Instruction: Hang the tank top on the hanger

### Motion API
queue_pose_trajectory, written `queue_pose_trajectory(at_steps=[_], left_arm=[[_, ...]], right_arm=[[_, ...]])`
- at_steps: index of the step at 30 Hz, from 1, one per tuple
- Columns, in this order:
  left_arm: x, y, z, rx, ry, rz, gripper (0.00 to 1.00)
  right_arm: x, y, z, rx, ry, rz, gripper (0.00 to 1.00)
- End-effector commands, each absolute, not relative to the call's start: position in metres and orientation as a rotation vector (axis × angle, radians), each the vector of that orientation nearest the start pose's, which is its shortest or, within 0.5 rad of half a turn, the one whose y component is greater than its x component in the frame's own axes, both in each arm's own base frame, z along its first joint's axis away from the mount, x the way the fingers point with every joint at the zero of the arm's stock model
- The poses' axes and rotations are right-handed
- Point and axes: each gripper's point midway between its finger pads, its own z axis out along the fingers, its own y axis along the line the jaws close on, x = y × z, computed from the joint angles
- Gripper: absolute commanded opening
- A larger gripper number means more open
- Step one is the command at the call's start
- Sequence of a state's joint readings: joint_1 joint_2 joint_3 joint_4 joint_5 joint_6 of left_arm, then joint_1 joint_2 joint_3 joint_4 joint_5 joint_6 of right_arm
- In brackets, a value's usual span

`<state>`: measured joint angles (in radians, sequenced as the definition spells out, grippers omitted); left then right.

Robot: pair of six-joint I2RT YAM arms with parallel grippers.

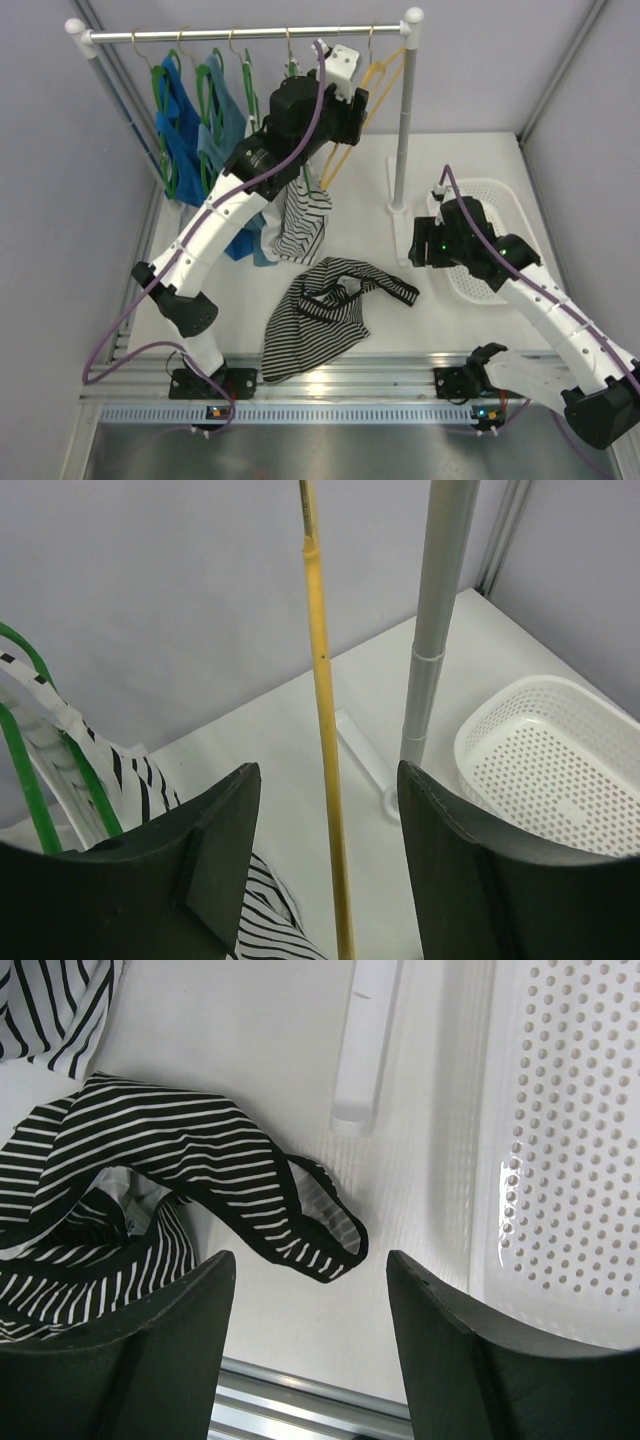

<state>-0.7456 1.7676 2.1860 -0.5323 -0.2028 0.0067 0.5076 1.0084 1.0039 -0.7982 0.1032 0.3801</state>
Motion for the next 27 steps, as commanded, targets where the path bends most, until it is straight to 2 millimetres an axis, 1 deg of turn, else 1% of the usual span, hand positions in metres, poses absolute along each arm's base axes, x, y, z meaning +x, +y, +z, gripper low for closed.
queue_pose_trajectory(at_steps=[1, 7, 9, 10, 14, 17, 18, 21, 22, 23, 25, 27], left_arm=[[0.390, -0.316, 0.474, 0.511, 1.591, -0.398, 0.62], [0.395, -0.319, 0.448, 0.540, 1.649, -0.366, 0.59], [0.397, -0.320, 0.440, 0.545, 1.662, -0.360, 0.56], [0.397, -0.319, 0.440, 0.542, 1.659, -0.360, 0.55], [0.398, -0.321, 0.431, 0.551, 1.681, -0.356, 0.48], [0.401, -0.321, 0.425, 0.548, 1.693, -0.343, 0.40], [0.401, -0.320, 0.426, 0.547, 1.691, -0.337, 0.33], [0.403, -0.317, 0.428, 0.539, 1.684, -0.318, 0.17], [0.403, -0.316, 0.429, 0.536, 1.681, -0.313, 0.02], [0.404, -0.315, 0.432, 0.529, 1.673, -0.310, 0.00], [0.404, -0.313, 0.439, 0.515, 1.656, -0.307, 0.00], [0.403, -0.310, 0.451, 0.491, 1.624, -0.309, 0.00]], right_arm=[[0.241, 0.130, 0.206, -0.106, 2.327, 0.333, 0.62], [0.240, 0.131, 0.204, -0.104, 2.326, 0.344, 0.63], [0.240, 0.131, 0.204, -0.109, 2.326, 0.343, 0.62], [0.239, 0.130, 0.203, -0.112, 2.330, 0.338, 0.63], [0.239, 0.130, 0.201, -0.114, 2.331, 0.337, 0.63], [0.239, 0.130, 0.200, -0.119, 2.331, 0.337, 0.63], [0.239, 0.130, 0.201, -0.120, 2.329, 0.337, 0.63], [0.239, 0.130, 0.201, -0.120, 2.328, 0.336, 0.63], [0.239, 0.130, 0.201, -0.122, 2.330, 0.335, 0.63], [0.238, 0.129, 0.201, -0.122, 2.330, 0.334, 0.63], [0.239, 0.129, 0.202, -0.120, 2.324, 0.333, 0.63], [0.238, 0.128, 0.202, -0.121, 2.324, 0.333, 0.63]])
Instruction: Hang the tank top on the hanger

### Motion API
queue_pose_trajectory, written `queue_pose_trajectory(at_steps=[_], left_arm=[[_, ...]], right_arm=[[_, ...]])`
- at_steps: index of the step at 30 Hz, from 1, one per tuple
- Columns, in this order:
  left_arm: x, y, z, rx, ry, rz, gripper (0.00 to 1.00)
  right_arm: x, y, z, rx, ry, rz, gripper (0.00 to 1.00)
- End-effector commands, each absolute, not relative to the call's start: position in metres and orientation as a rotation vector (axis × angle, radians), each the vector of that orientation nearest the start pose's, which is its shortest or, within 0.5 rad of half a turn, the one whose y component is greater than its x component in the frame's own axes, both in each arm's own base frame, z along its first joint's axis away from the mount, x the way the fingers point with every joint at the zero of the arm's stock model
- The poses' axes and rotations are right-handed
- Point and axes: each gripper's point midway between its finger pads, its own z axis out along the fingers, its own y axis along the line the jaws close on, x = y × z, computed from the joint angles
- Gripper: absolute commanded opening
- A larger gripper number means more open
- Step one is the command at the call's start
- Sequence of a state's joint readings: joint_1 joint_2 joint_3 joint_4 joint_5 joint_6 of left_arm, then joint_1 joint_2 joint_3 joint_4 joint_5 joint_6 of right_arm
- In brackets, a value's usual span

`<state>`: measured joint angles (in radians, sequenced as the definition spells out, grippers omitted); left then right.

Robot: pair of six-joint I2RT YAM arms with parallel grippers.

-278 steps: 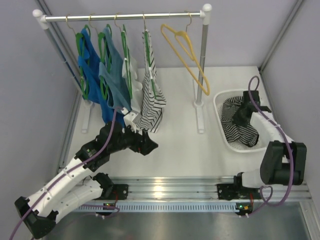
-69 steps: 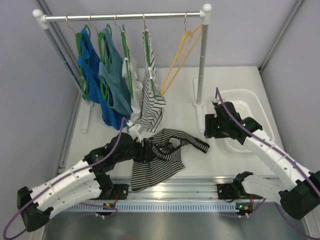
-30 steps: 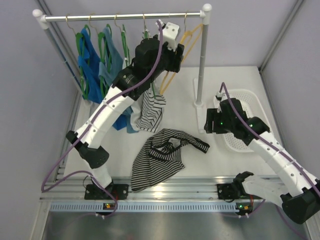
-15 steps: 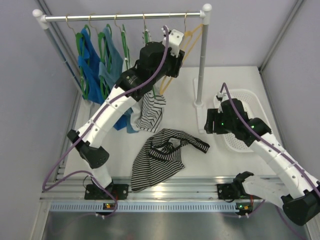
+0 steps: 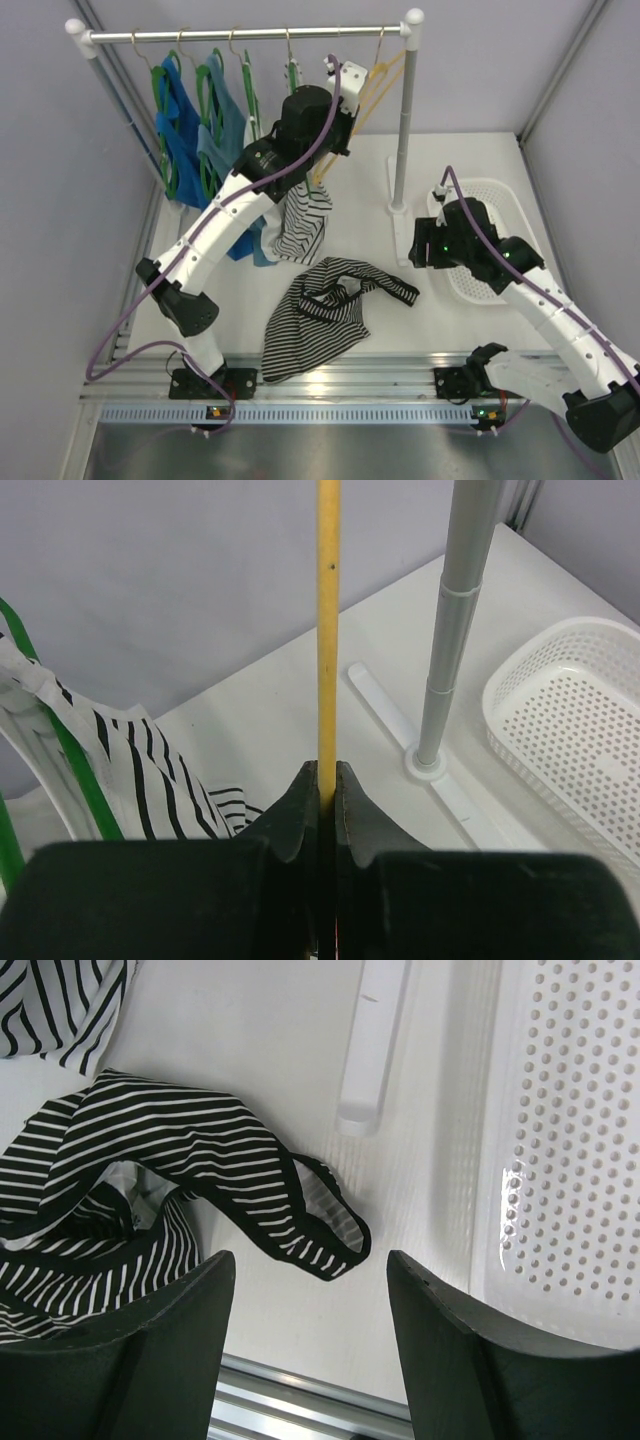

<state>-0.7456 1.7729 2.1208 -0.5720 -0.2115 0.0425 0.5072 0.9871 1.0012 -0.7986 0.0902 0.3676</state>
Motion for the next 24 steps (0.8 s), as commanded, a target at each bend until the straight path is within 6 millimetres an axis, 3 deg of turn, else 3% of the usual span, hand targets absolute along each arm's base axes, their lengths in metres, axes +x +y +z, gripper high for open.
queue_pose_trajectory(at_steps=[1, 10, 24], left_arm=[[0.403, -0.309, 0.455, 0.481, 1.616, -0.308, 0.00], [0.392, -0.292, 0.494, 0.385, 1.516, -0.332, 0.00], [0.363, -0.287, 0.500, 0.285, 1.540, -0.501, 0.00]], right_arm=[[0.238, 0.128, 0.203, -0.120, 2.322, 0.334, 0.63], [0.240, 0.130, 0.203, -0.133, 2.316, 0.338, 0.63], [0.241, 0.132, 0.201, -0.142, 2.320, 0.342, 0.63]])
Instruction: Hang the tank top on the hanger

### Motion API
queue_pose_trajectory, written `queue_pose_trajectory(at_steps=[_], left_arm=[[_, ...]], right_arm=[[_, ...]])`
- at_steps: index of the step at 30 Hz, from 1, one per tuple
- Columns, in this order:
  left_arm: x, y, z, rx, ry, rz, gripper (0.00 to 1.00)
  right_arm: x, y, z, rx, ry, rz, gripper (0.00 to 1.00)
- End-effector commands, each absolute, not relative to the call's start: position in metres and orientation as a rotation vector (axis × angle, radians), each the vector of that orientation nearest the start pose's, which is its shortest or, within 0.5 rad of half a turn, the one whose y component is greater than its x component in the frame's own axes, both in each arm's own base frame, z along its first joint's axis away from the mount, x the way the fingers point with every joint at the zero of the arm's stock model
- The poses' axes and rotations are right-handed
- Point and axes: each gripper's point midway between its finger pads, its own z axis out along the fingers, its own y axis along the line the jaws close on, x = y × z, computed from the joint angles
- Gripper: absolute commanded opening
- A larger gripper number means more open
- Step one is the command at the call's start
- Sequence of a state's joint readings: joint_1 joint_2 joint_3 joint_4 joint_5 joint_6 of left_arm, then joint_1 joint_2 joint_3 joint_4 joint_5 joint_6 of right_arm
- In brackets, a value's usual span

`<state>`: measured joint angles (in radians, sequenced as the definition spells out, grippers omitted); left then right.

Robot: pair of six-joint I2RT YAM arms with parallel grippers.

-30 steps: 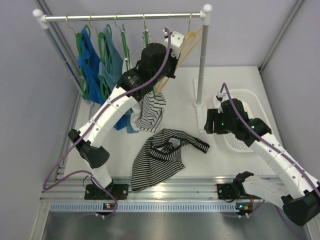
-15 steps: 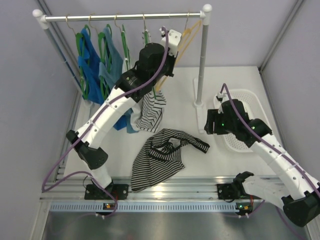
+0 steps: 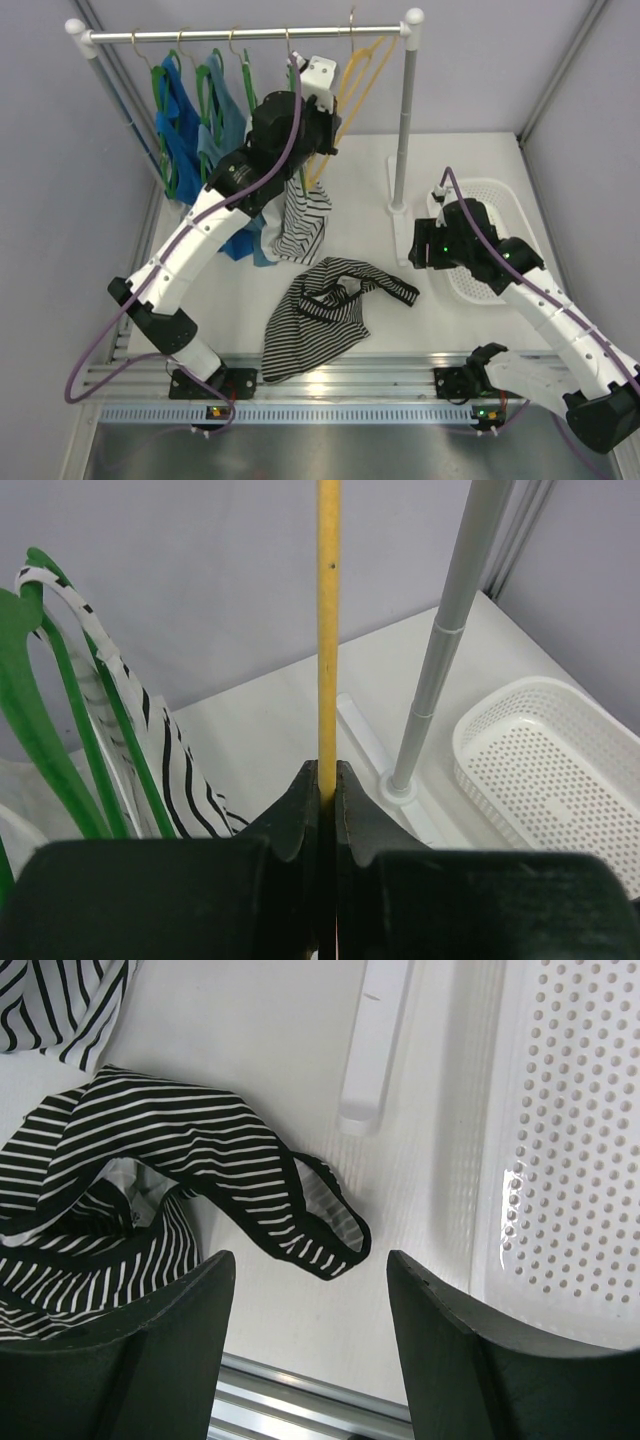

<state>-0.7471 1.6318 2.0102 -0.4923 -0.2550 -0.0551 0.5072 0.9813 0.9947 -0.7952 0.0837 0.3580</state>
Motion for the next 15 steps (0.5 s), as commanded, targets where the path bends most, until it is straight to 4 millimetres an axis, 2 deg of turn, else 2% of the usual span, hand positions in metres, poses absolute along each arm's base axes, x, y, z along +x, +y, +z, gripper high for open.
queue_pose_trajectory(at_steps=[1, 6, 10, 12, 13, 15], left_arm=[[0.362, -0.286, 0.500, 0.263, 1.544, -0.521, 0.00], [0.345, -0.286, 0.500, 0.264, 1.560, -0.601, 0.00], [0.325, -0.285, 0.498, 0.303, 1.566, -0.668, 0.00], [0.313, -0.279, 0.493, 0.320, 1.577, -0.680, 0.00], [0.309, -0.279, 0.482, 0.345, 1.606, -0.682, 0.00], [0.292, -0.269, 0.485, 0.367, 1.595, -0.699, 0.00]], right_arm=[[0.241, 0.132, 0.200, -0.143, 2.326, 0.341, 0.63], [0.241, 0.133, 0.199, -0.146, 2.326, 0.346, 0.63], [0.241, 0.134, 0.199, -0.151, 2.328, 0.352, 0.63], [0.241, 0.134, 0.199, -0.151, 2.327, 0.352, 0.63], [0.241, 0.134, 0.198, -0.154, 2.330, 0.352, 0.63], [0.241, 0.135, 0.198, -0.153, 2.330, 0.354, 0.63]])
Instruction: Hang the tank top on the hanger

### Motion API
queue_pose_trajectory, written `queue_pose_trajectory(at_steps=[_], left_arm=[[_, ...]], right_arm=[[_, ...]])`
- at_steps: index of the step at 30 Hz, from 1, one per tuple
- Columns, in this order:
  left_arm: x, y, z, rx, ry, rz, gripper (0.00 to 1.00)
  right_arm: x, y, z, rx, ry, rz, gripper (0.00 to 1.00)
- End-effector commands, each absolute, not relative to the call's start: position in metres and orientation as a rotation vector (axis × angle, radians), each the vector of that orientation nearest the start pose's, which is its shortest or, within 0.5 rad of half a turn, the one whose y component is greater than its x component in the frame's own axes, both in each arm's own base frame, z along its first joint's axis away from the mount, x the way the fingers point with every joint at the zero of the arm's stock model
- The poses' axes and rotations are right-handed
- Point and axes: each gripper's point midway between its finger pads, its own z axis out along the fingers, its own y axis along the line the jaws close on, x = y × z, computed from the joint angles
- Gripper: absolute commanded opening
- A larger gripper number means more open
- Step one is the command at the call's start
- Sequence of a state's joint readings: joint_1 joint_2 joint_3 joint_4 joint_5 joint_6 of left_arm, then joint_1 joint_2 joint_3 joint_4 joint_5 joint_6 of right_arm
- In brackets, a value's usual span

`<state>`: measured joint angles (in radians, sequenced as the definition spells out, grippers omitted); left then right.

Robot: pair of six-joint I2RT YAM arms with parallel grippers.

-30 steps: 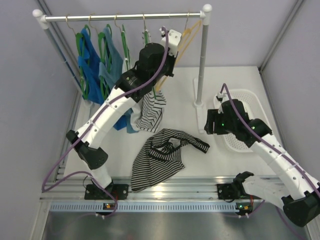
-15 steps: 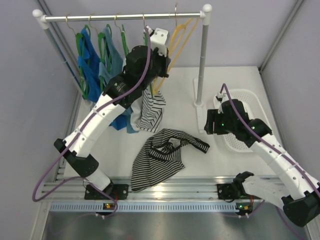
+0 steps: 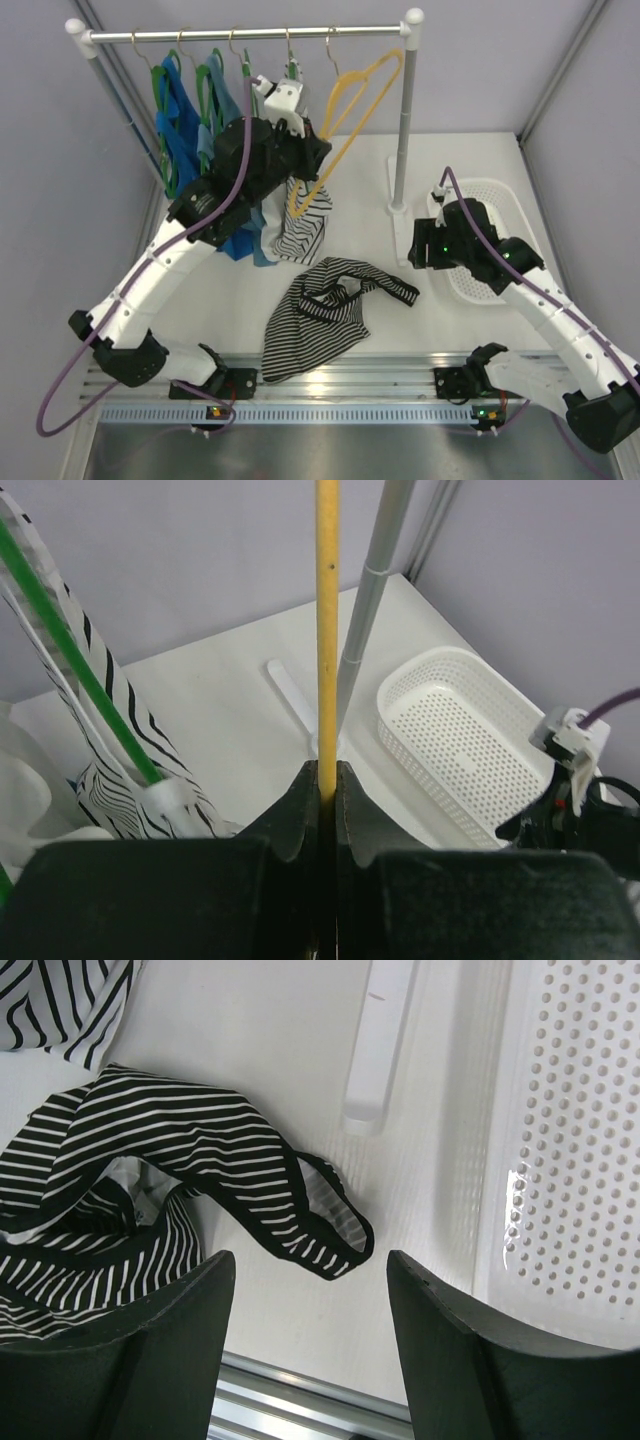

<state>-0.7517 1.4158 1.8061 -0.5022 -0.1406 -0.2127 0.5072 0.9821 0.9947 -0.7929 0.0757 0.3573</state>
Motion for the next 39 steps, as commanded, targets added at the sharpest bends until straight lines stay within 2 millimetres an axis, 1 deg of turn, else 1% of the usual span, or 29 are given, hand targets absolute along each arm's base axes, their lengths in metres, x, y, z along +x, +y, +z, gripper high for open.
queue_pose_trajectory(at_steps=[1, 2, 3, 4, 5, 6, 7, 8, 9, 10, 11, 12, 13, 14, 16, 17, 19, 21, 22, 24, 26, 28, 29, 31, 32, 35, 36, 39], left_arm=[[0.287, -0.269, 0.471, 0.395, 1.626, -0.697, 0.00], [0.273, -0.263, 0.478, 0.424, 1.605, -0.725, 0.00], [0.265, -0.261, 0.475, 0.449, 1.611, -0.734, 0.00], [0.261, -0.257, 0.463, 0.466, 1.645, -0.716, 0.00], [0.244, -0.256, 0.466, 0.520, 1.632, -0.764, 0.00], [0.237, -0.254, 0.464, 0.546, 1.636, -0.771, 0.00], [0.232, -0.251, 0.458, 0.564, 1.651, -0.776, 0.00], [0.216, -0.247, 0.451, 0.612, 1.670, -0.802, 0.00], [0.209, -0.245, 0.447, 0.644, 1.672, -0.810, 0.00], [0.197, -0.240, 0.440, 0.667, 1.683, -0.825, 0.00], [0.190, -0.236, 0.431, 0.685, 1.712, -0.831, 0.00], [0.181, -0.235, 0.426, 0.712, 1.718, -0.854, 0.00], [0.177, -0.233, 0.411, 0.728, 1.751, -0.856, 0.00], [0.167, -0.226, 0.412, 0.730, 1.735, -0.869, 0.00], [0.149, -0.219, 0.397, 0.761, 1.756, -0.902, 0.00], [0.143, -0.218, 0.392, 0.777, 1.764, -0.916, 0.00], [0.128, -0.214, 0.379, 0.814, 1.788, -0.956, 0.00], [0.123, -0.210, 0.370, 0.820, 1.814, -0.956, 0.00], [0.119, -0.206, 0.361, 0.825, 1.847, -0.949, 0.00], [0.116, -0.202, 0.353, 0.835, 1.870, -0.934, 0.00], [0.112, -0.200, 0.348, 0.849, 1.886, -0.938, 0.00], [0.108, -0.198, 0.348, 0.860, 1.881, -0.942, 0.00], [0.106, -0.197, 0.346, 0.870, 1.890, -0.945, 0.00], [0.106, -0.196, 0.344, 0.879, 1.899, -0.932, 0.00], [0.105, -0.194, 0.342, 0.882, 1.912, -0.923, 0.00], [0.108, -0.189, 0.335, 0.869, 1.950, -0.882, 0.00], [0.112, -0.186, 0.334, 0.840, 1.962, -0.855, 0.00], [0.118, -0.182, 0.327, 0.798, 2.005, -0.813, 0.00]], right_arm=[[0.241, 0.135, 0.198, -0.154, 2.327, 0.355, 0.63], [0.241, 0.135, 0.198, -0.153, 2.329, 0.355, 0.63], [0.240, 0.134, 0.197, -0.153, 2.330, 0.354, 0.63], [0.240, 0.134, 0.198, -0.152, 2.327, 0.356, 0.63], [0.238, 0.134, 0.195, -0.150, 2.333, 0.361, 0.63], [0.236, 0.135, 0.195, -0.148, 2.330, 0.371, 0.62], [0.235, 0.135, 0.193, -0.148, 2.333, 0.375, 0.62], [0.232, 0.135, 0.188, -0.140, 2.350, 0.378, 0.62], [0.230, 0.134, 0.186, -0.132, 2.356, 0.380, 0.60], [0.228, 0.134, 0.183, -0.117, 2.366, 0.387, 0.59], [0.225, 0.134, 0.177, -0.112, 2.380, 0.392, 0.58], [0.222, 0.134, 0.176, -0.111, 2.378, 0.403, 0.57], [0.219, 0.134, 0.173, -0.106, 2.383, 0.406, 0.57], [0.215, 0.134, 0.165, -0.098, 2.400, 0.402, 0.57], [0.209, 0.135, 0.158, -0.083, 2.414, 0.406, 0.57], [0.203, 0.136, 0.149, -0.089, 2.434, 0.398, 0.56], [0.198, 0.141, 0.140, -0.068, 2.455, 0.402, 0.56], [0.191, 0.150, 0.127, -0.097, 2.470, 0.379, 0.56], [0.188, 0.154, 0.122, -0.081, 2.479, 0.373, 0.56], [0.185, 0.154, 0.108, -0.101, 2.487, 0.288, 0.56], [0.185, 0.152, 0.099, -0.090, 2.474, 0.231, 0.56], [0.189, 0.156, 0.098, -0.072, 2.429, 0.228, 0.56], [0.190, 0.153, 0.094, -0.074, 2.409, 0.193, 0.56], [0.195, 0.156, 0.093, -0.075, 2.370, 0.188, 0.55], [0.195, 0.154, 0.091, -0.084, 2.349, 0.159, 0.54], [0.197, 0.160, 0.094, -0.106, 2.290, 0.155, 0.54], [0.198, 0.161, 0.096, -0.109, 2.275, 0.155, 0.54], [0.197, 0.160, 0.099, -0.124, 2.227, 0.119, 0.56]])
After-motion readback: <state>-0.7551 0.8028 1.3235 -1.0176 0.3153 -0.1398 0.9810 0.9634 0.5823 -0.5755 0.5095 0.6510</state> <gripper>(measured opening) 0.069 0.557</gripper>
